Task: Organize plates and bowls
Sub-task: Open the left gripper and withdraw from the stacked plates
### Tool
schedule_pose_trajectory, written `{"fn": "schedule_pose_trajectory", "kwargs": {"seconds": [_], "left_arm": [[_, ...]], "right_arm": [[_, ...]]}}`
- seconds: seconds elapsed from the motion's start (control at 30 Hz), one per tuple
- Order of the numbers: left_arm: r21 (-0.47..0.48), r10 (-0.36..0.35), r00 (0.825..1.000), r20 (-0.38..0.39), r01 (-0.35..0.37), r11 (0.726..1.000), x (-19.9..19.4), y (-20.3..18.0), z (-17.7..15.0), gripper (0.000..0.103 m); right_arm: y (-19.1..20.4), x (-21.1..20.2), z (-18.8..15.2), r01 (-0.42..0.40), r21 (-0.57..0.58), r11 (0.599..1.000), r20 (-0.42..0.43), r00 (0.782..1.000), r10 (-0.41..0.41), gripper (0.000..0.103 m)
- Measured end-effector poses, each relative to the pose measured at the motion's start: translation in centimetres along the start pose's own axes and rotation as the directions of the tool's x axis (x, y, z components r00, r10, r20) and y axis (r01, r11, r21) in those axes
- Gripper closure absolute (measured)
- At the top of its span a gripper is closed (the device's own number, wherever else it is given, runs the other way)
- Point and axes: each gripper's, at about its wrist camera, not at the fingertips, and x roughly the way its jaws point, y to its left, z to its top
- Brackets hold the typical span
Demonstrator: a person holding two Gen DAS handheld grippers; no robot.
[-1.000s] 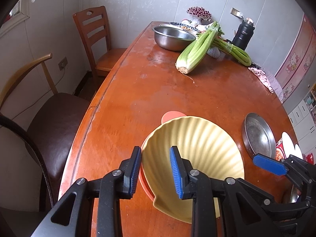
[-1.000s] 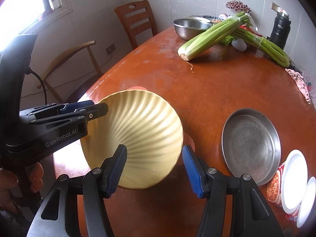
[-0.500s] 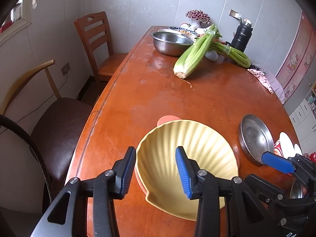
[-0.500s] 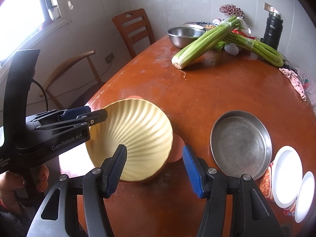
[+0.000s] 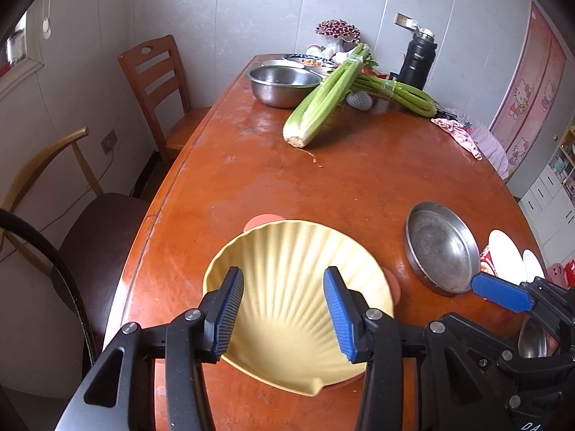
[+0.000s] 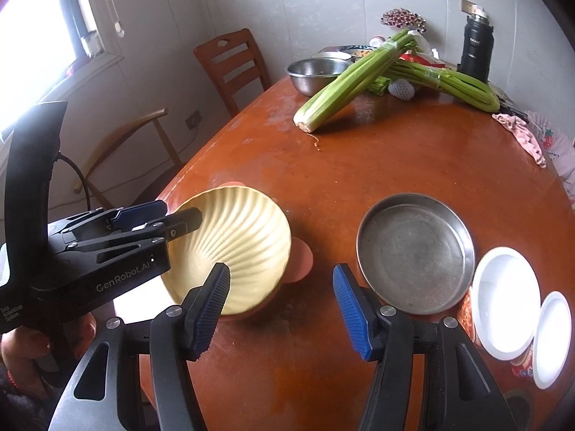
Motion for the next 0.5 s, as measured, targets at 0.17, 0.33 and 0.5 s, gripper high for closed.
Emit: {"fn": "schedule_pose_trajectory", "kwargs": {"seconds": [0.17, 0.33, 0.5], "left_arm": [[0.028, -0.01, 1.0, 0.002, 0.01, 1.0, 0.0, -1.8, 0.3, 0.056], [0.059, -0.028, 1.0, -0.005, 0.028, 0.998, 0.4, -4.0, 0.5, 0.056], [0.102, -0.034, 0.999, -0.019, 0.035, 0.994, 0.9, -6.4, 0.8, 0.056]], "right_arm": [[-1.7, -0.8, -0.8, 0.004, 0.053, 0.999, -0.001, 1.0, -0.004, 0.037], [-4.1, -1.4, -1.6, 0.018, 0.119, 0.993, -0.012, 1.0, -0.017, 0.037], [-6.5, -1.6, -2.9, 0.019, 0.19, 0.982, -0.032, 0.999, -0.013, 0.037]]}}
